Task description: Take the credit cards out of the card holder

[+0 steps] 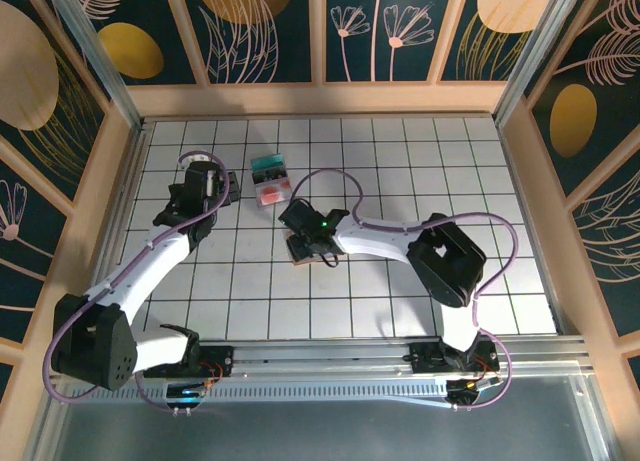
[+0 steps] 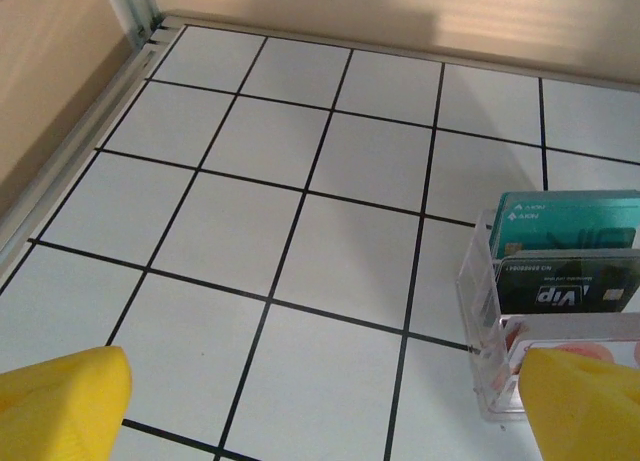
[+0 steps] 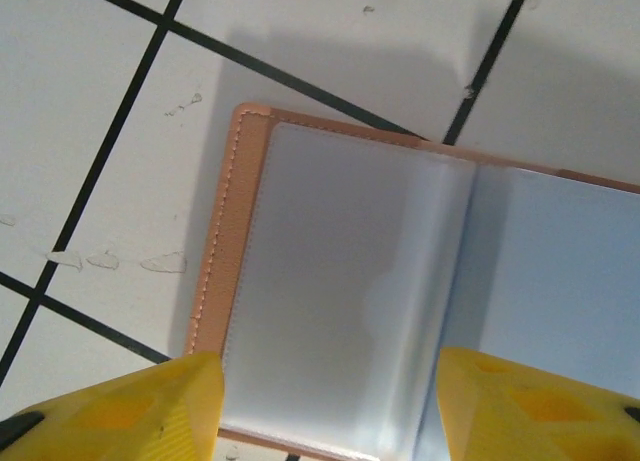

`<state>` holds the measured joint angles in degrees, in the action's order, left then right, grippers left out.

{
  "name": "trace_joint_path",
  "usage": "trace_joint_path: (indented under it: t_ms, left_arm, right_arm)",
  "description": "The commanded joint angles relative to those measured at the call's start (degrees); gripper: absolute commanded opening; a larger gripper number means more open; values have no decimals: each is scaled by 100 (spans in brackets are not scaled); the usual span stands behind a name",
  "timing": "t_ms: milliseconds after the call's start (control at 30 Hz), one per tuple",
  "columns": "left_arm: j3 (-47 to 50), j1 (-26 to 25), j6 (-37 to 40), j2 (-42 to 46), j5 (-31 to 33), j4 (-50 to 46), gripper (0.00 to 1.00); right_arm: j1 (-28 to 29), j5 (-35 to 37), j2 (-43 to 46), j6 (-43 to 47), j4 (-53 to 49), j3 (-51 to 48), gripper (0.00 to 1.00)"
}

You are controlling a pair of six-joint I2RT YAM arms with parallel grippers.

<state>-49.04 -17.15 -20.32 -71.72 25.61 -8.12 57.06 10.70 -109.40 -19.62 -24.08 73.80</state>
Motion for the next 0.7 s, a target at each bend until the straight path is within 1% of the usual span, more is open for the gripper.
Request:
trace_joint_path:
  t_ms: [0,167,267,400,467,533,567,667]
  left_arm:
    - [96,32,-242,115,76,241,99]
    - [105,30,-267,132,30,284,99]
    - [83,32,-237,148,19,268,99]
    - [78,28,-187,185,24,267,99]
    - [78,27,-173,199,13,267,99]
    - [78,32,-177,204,-13,267,99]
    - [84,32,-171,209,-20,267,99]
    - [85,28,-154,224,-16,258,99]
  right_arm:
    - [61,-22,-246,133,-210,229,58]
    - [42,6,-432,135,-242,214,59]
    - [6,2,-494,93,-266,175,57]
    - [-31,70,-490,39,-299,113,47]
    - [-62,79,-458,3,-283,85,39]
    - [-121,-2,-387,-27,-232,52,28]
    - [-148,-53,-355,-40,-186,26,26]
    - [-211,-174,-150,-67,-45,-49,25]
